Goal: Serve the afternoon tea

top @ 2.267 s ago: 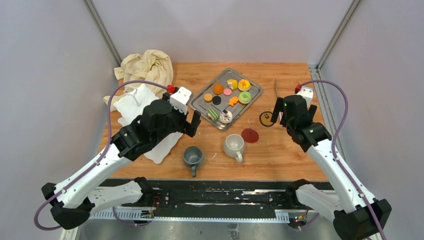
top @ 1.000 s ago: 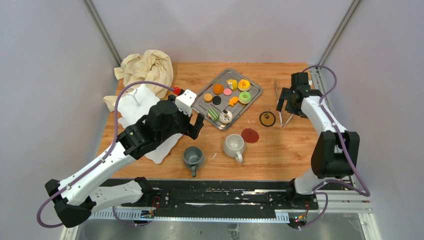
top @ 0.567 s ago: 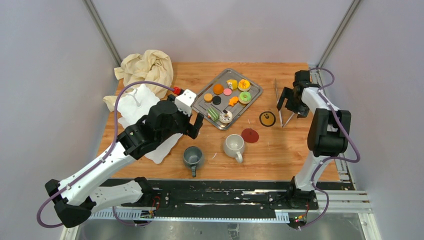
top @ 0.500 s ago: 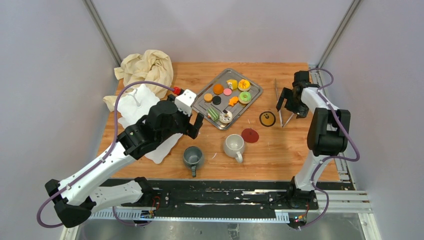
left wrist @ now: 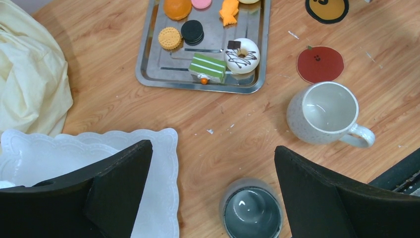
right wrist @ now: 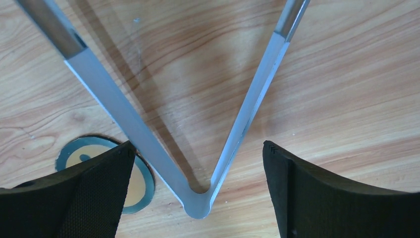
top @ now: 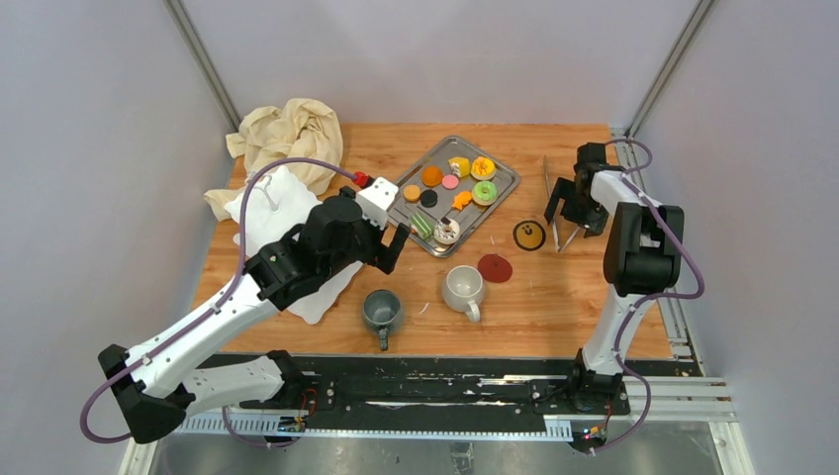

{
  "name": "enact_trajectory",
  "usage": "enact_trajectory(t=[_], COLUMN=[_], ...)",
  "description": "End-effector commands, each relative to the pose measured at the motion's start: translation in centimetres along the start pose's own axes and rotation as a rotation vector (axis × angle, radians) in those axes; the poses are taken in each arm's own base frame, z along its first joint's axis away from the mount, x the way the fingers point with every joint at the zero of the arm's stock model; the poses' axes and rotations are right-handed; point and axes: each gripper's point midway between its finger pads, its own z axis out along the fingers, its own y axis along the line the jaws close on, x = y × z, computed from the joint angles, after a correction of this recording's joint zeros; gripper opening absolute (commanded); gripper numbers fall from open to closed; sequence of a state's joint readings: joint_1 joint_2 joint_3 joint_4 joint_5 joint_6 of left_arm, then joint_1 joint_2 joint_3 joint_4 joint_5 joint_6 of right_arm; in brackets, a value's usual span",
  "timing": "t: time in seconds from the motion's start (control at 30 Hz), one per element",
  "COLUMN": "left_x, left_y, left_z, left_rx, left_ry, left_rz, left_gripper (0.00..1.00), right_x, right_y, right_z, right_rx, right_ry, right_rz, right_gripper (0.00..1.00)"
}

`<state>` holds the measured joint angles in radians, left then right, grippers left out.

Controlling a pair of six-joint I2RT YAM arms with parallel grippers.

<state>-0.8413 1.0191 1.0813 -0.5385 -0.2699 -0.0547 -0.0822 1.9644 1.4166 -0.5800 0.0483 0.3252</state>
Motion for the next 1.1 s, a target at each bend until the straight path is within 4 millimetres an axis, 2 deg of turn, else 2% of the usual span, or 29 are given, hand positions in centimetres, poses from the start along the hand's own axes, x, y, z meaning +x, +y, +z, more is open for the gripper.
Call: enact_trajectory(t=[0.0,0.17,0.23,0.37,0.5,0.6,0.63,0.8,0.9,1.07], left_x=[-1.2,-1.4,-1.3,-1.2,-1.4,-1.5,-1.5,-1.5,-1.8,-1.7], left_y=[0.0,0.0,0.0,0.2,0.1,-0.2,-0.2,-0.4,-0.4,-0.4], left_z=[0.0,0.0,-0.1,-0.1,-0.1,0.1,0.2,0.7,0.8,0.8], left_rx=[-0.002,-0.006,-0.007,-0.013,-0.009,0.001,0.002,0.002,0.004,0.003], left_ry=[-0.042,-0.041,-0.038,-0.036,-0.042,-0.042,-0.042,-0.042,-0.054,-0.056], left_rz=[0.001,0.001,-0.001,-0.003,-0.005,-0.007,-0.008,-0.011,-0.013,-0.005], left_gripper=[0.98,0.98,0.98,0.98,0.98,0.98,0.98,0.98,0.98,0.98], right_x=[-1.0,-1.5,-1.4,-1.2,-0.9,-0.1,-0.4,0.9,1.4,2.1], right_y=[-0.4,-0.7,-0.6,-0.3,0.0,-0.1,0.1,0.9,0.8,2.4], right_z=[0.7,1.9,2.2,2.3,2.0,2.0,1.2,0.6,0.5,0.0], right_rx=[0.058,0.093,0.086,0.064,0.027,0.010,-0.011,-0.069,-0.062,-0.113], right_ry=[-0.011,-0.023,-0.025,-0.039,-0.052,-0.041,-0.062,-0.080,-0.085,-0.114], right_rz=[-0.002,-0.012,-0.016,-0.028,-0.062,-0.106,-0.127,-0.240,-0.316,-0.446], right_gripper=[0.97,0.97,0.93,0.70,0.54,0.39,0.36,0.34,0.21,0.24])
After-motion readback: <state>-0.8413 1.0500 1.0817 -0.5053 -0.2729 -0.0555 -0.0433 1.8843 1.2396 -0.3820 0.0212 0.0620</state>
